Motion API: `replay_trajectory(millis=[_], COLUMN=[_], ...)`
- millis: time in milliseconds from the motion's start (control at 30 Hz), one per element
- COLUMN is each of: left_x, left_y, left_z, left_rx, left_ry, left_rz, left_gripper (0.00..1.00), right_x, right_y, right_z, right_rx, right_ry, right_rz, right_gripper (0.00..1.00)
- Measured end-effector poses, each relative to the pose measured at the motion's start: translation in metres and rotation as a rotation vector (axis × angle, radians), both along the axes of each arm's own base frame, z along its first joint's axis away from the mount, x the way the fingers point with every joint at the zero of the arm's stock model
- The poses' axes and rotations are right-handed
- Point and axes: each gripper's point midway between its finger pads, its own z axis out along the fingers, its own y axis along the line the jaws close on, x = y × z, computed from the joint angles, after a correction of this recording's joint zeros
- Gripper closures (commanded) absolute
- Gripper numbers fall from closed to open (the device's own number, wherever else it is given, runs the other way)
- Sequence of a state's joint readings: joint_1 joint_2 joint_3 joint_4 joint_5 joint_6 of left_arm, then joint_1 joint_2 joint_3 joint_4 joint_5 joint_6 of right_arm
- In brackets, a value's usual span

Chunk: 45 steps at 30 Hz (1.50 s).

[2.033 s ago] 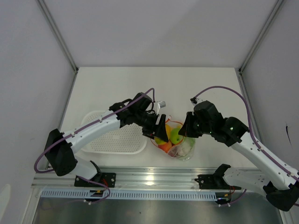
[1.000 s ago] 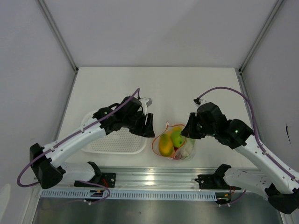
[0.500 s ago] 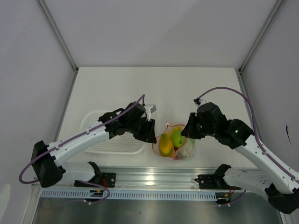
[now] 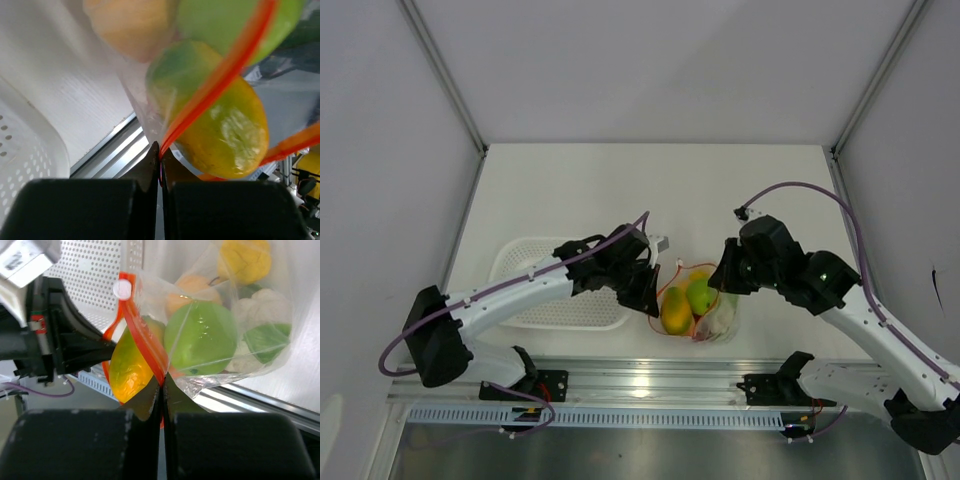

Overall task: Place the food in the zip-top bag and seal the zipper
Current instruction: Adjust the zipper food storage bag at the center of the board.

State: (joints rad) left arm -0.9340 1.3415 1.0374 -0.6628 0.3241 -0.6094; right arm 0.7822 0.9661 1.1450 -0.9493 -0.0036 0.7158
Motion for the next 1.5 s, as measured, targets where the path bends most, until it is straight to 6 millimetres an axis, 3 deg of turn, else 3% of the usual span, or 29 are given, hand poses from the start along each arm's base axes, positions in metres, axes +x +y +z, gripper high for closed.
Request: replay_trajectory(millis=[133, 300, 400, 500, 667, 733, 800, 833, 1000, 1067, 1100, 1167, 1233, 1333, 1400, 1467, 1500], left_x=[0.009, 0.018, 0.01, 0.002, 0.006, 0.005, 0.005, 0.006, 0.01, 0.004, 0.001, -0.001, -0.001, 0.005, 0.01, 0.013, 0.013], left_y=[-0.018, -0.047, -0.049, -0.046, -0.046, -0.043, -0.041, -0.042, -0.046, -0.038, -0.035, -0.032, -0.034, -0.039, -0.041, -0.041, -0.04], left_z=[0.036, 0.129, 0.157, 0.14, 0.047, 0.023, 0.026, 0.034, 0.126, 0.15, 0.158, 0.157, 0.139, 0.088, 0.056, 0.04, 0.041], left_rx=[-0.055, -0.26, -0.347, -0.343, -0.14, -0.07, -0.062, -0.071, -0.266, -0.328, -0.354, -0.368, -0.346, -0.23, -0.147, -0.093, -0.084], left_ry=[-0.025, -0.128, -0.155, -0.126, 0.021, 0.07, 0.07, 0.059, -0.099, -0.137, -0.153, -0.151, -0.125, -0.043, 0.012, 0.04, 0.044], left_rz=[-0.032, -0.08, -0.113, -0.126, -0.093, -0.083, -0.08, -0.079, -0.075, -0.068, -0.066, -0.058, -0.051, -0.031, -0.017, -0.006, -0.004], left_gripper=[0.99, 0.99, 0.99, 0.99, 0.99, 1.0, 0.99, 1.0, 0.99, 0.99, 0.99, 0.99, 1.0, 0.99, 0.99, 0.99, 0.99], right_x=[0.012, 0.021, 0.016, 0.009, 0.013, 0.021, 0.025, 0.028, 0.029, 0.02, 0.017, 0.009, 0.01, 0.015, 0.019, 0.023, 0.023], right_y=[-0.012, -0.03, -0.037, -0.042, -0.04, -0.038, -0.037, -0.036, -0.035, -0.038, -0.039, -0.042, -0.039, -0.034, -0.032, -0.032, -0.033], right_z=[0.009, 0.057, 0.083, 0.071, -0.012, -0.032, -0.029, -0.017, 0.078, 0.098, 0.098, 0.091, 0.065, 0.001, -0.028, -0.037, -0.033], right_rx=[-0.065, -0.078, -0.02, 0.003, -0.118, -0.183, -0.208, -0.197, -0.029, 0.048, 0.062, 0.085, 0.056, -0.063, -0.134, -0.171, -0.177], right_ry=[-0.031, -0.129, -0.193, -0.199, -0.041, 0.02, 0.027, 0.005, -0.185, -0.239, -0.244, -0.246, -0.201, -0.062, 0.016, 0.044, 0.041], right_rz=[-0.04, -0.098, -0.113, -0.115, -0.106, -0.106, -0.101, -0.1, -0.109, -0.107, -0.104, -0.099, -0.094, -0.086, -0.084, -0.082, -0.085], right_gripper=[1.0, 1.0, 1.0, 1.0, 1.0, 1.0, 1.0, 1.0, 1.0, 1.0, 1.0, 1.0, 1.0, 1.0, 1.0, 1.0, 1.0])
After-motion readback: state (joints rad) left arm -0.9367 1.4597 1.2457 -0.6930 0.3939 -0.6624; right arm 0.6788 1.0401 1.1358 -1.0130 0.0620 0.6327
